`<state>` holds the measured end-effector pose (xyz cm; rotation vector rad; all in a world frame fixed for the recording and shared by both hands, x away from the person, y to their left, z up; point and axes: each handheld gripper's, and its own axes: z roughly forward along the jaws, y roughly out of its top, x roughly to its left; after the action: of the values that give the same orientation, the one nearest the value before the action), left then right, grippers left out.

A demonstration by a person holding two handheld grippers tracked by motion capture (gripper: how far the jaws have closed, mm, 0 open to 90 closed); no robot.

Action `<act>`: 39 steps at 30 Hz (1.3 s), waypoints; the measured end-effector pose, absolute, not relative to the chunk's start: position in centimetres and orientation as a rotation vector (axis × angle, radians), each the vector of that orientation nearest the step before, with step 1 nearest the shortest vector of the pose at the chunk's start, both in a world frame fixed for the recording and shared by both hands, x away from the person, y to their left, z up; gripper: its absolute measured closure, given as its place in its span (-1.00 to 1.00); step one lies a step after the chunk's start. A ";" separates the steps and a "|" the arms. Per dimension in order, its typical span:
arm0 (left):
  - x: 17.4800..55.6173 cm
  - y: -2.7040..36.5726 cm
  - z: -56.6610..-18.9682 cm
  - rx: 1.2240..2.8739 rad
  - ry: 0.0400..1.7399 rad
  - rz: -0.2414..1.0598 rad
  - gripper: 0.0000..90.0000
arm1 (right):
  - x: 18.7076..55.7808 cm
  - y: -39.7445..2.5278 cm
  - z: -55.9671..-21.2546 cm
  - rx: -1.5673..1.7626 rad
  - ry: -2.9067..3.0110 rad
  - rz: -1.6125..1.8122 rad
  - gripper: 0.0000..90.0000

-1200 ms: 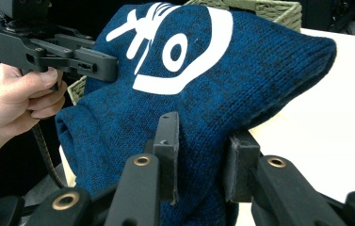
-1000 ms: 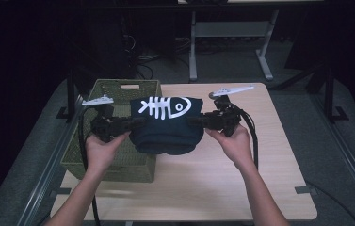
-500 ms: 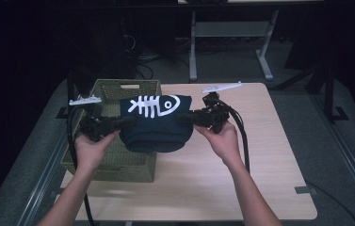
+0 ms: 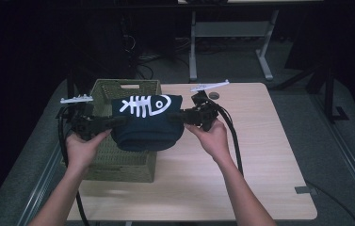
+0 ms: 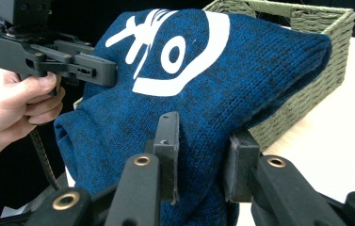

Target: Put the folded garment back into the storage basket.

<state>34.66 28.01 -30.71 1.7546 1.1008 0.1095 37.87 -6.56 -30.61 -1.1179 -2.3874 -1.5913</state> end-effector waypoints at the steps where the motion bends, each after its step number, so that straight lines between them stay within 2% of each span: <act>1: 34.7 28.4 -30.7 1.751 1.108 0.113 0.51 | 37.9 -6.3 -30.6 -1.118 -2.389 -1.590 0.57; 39: 34.9 33.6 -30.5 1.734 1.176 0.160 0.47 | 39.5 -0.2 -30.1 -1.046 -2.455 -1.562 0.55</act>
<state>34.95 33.61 -30.51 1.7336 1.1760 0.1603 39.46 -0.20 -30.05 -1.0465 -2.4554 -1.5621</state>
